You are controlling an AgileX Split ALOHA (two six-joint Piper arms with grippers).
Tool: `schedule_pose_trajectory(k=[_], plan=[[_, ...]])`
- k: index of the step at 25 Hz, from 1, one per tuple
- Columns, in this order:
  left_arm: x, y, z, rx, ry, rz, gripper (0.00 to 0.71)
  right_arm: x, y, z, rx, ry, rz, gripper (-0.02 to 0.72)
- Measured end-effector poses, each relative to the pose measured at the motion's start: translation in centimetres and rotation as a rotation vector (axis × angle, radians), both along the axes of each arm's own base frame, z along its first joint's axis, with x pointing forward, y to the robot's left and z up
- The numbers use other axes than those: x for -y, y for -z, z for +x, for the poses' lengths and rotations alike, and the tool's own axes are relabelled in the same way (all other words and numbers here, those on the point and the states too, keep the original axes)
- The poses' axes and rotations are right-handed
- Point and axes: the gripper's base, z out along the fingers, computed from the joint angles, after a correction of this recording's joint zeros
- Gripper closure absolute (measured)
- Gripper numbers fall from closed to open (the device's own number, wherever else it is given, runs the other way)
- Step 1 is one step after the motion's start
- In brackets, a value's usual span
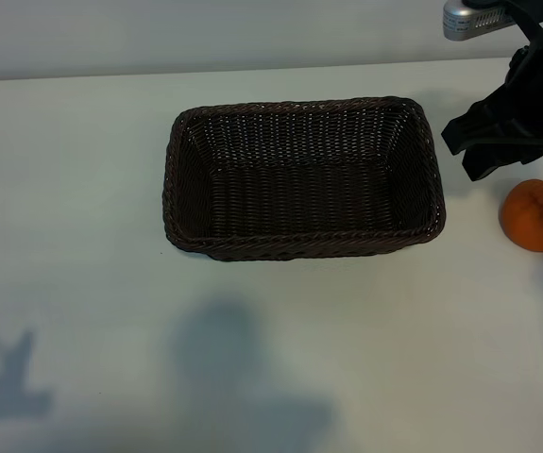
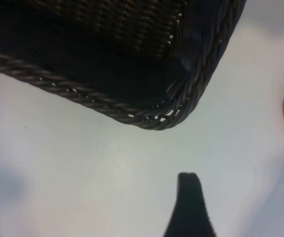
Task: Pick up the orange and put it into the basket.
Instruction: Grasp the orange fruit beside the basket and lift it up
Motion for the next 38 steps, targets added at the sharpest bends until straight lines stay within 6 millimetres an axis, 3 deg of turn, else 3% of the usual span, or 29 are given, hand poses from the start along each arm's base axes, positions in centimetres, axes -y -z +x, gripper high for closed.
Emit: schedule_pose_trajectory(k=[15,25,38], plan=[[0.3,0.0,-1.0,-0.097,0.030,-0.013,0.256,0.0,0.0,0.0,0.000,-0.003,-0.001,0.200],[0.5,0.7,-1.6,-0.211,0.041,-0.021,0.262,0.0,0.0,0.0,0.001,-0.004,-0.001,0.200],[0.5,0.8,-1.8,-0.209,0.036,-0.030,0.262,0.0,0.0,0.0,0.002,-0.007,-0.002,0.200]])
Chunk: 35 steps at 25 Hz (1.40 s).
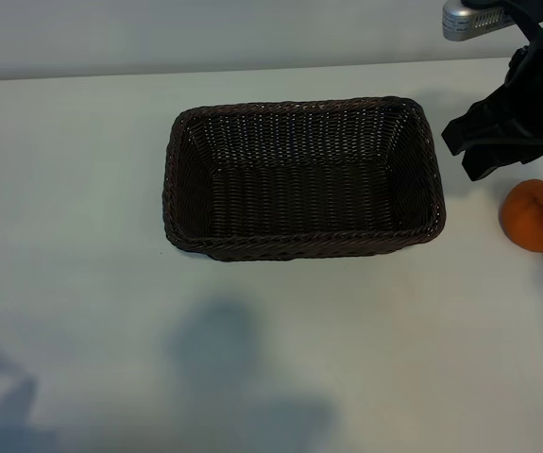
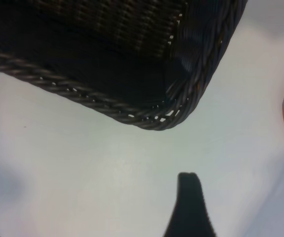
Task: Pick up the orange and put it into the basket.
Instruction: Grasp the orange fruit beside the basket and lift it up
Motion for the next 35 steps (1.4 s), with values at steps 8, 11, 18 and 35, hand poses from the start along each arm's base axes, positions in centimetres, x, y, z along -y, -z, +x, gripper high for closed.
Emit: schedule_pose_trajectory(k=[8,11,18,35], plan=[[0.2,0.2,-1.9,0.118,0.004,0.011,0.262,0.0,0.0,0.0,0.001,-0.001,0.001,0.201],[0.2,0.2,-1.9,0.120,0.004,0.011,0.262,0.0,0.0,0.0,0.001,-0.001,0.001,0.201],[0.1,0.2,-1.9,0.118,-0.007,0.028,0.262,0.0,0.0,0.0,0.002,-0.001,0.002,0.201],[-2.1,0.5,-1.8,0.096,-0.302,0.035,0.262,0.0,0.0,0.1,0.010,-0.002,0.003,0.201]])
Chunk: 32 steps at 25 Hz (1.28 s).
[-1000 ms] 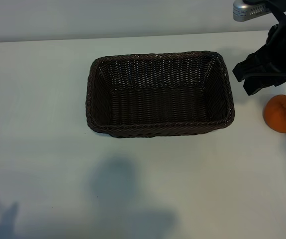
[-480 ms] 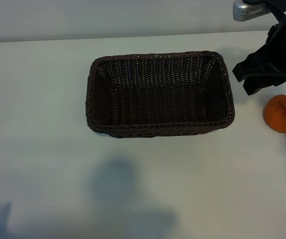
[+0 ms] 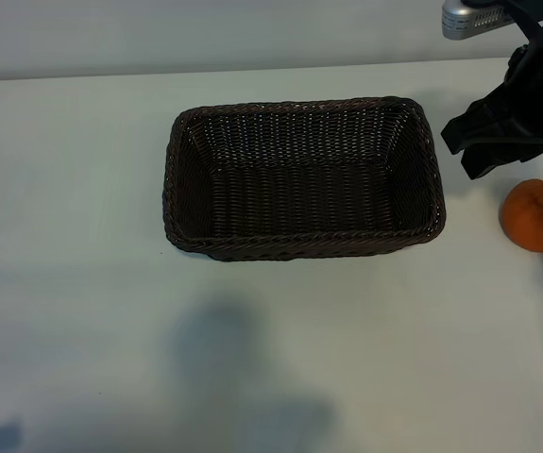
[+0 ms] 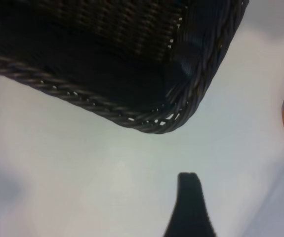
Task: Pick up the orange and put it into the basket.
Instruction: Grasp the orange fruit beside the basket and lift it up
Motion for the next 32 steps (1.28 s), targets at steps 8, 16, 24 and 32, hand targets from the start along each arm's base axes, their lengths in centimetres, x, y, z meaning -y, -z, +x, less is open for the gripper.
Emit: schedule_pose_trajectory(k=[8,16,24,32], plan=[[-0.1,0.0,0.1,0.003,-0.009,0.008,0.262,0.0,0.0,0.1,0.013,0.001,0.002,0.201],[-0.1,0.0,0.1,0.003,-0.009,0.008,0.262,0.5,-0.1,0.5,0.055,0.059,-0.045,0.201],[-0.1,0.0,0.1,0.004,-0.009,0.008,0.262,2.1,1.7,2.4,0.065,0.198,-0.133,0.185],[-0.1,0.0,0.1,0.004,0.019,0.008,0.262,4.8,5.4,4.5,-0.040,0.302,-0.131,0.168]])
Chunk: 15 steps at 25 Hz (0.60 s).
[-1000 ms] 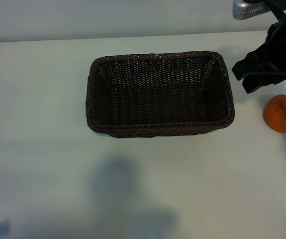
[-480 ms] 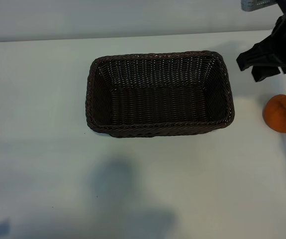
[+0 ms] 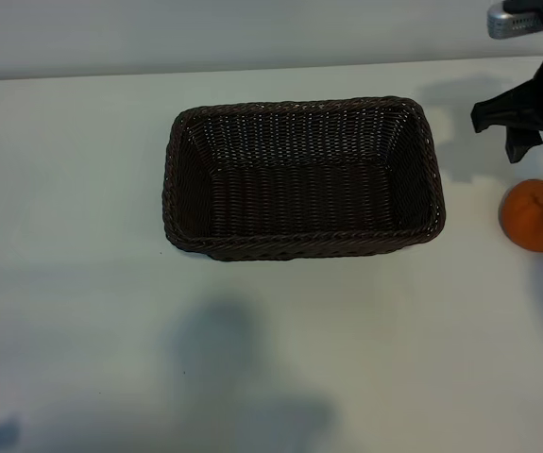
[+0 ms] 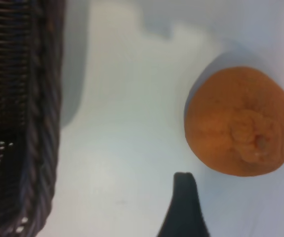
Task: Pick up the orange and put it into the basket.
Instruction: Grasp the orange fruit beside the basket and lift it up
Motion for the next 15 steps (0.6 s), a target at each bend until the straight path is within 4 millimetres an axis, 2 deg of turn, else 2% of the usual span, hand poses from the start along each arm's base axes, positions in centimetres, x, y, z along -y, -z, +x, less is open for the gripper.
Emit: schedule_pose_trajectory(k=[5,15], plan=[[-0.1,0.0,0.0,0.000,0.095,0.001,0.262,0.5,1.2,0.6,-0.024,0.016,0.004,0.166],[-0.1,0.0,0.0,0.001,0.106,0.001,0.262,0.9,4.3,1.7,-0.082,0.046,0.007,0.166]])
